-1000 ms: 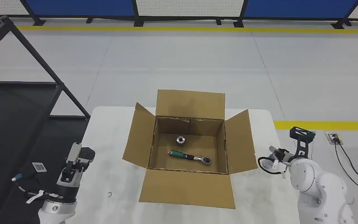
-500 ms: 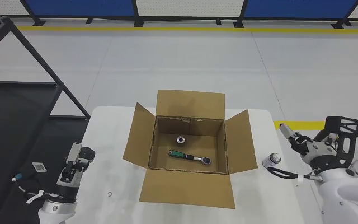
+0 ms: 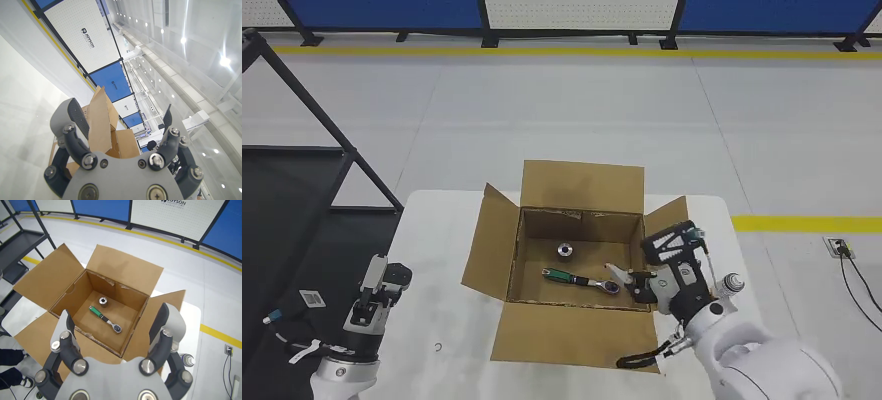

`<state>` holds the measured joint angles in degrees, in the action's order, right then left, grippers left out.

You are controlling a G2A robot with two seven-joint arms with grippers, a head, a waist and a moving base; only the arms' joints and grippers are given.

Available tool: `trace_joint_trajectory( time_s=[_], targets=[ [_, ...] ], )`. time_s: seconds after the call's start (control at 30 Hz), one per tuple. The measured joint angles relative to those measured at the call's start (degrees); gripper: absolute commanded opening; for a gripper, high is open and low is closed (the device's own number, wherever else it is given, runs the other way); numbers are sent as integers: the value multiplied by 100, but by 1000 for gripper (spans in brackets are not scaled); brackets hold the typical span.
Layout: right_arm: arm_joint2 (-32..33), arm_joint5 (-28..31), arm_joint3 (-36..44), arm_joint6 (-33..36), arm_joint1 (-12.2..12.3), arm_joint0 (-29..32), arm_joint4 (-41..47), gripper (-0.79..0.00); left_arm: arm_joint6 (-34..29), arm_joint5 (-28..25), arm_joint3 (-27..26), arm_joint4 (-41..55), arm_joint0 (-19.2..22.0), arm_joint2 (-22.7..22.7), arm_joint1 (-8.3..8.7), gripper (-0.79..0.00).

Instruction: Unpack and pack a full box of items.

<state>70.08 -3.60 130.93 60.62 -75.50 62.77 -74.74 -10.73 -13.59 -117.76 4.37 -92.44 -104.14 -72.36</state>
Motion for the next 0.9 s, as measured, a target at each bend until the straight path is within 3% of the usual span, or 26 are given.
trace_joint_trajectory(
  time_s=[0.3, 0.77, 0.9],
  targets=[
    [-971, -542, -1122, 299, -218, -1185, 224, 0, 0, 0, 0, 0, 0, 0, 0, 0],
    [-984, -533, -1152, 292, -222, -1197, 235, 0, 0, 0, 0, 0, 0, 0, 0, 0],
    [-1211, -382, -1662, 124, -277, -1358, 321, 0, 0, 0, 0, 0, 0, 0, 0, 0]
  ],
)
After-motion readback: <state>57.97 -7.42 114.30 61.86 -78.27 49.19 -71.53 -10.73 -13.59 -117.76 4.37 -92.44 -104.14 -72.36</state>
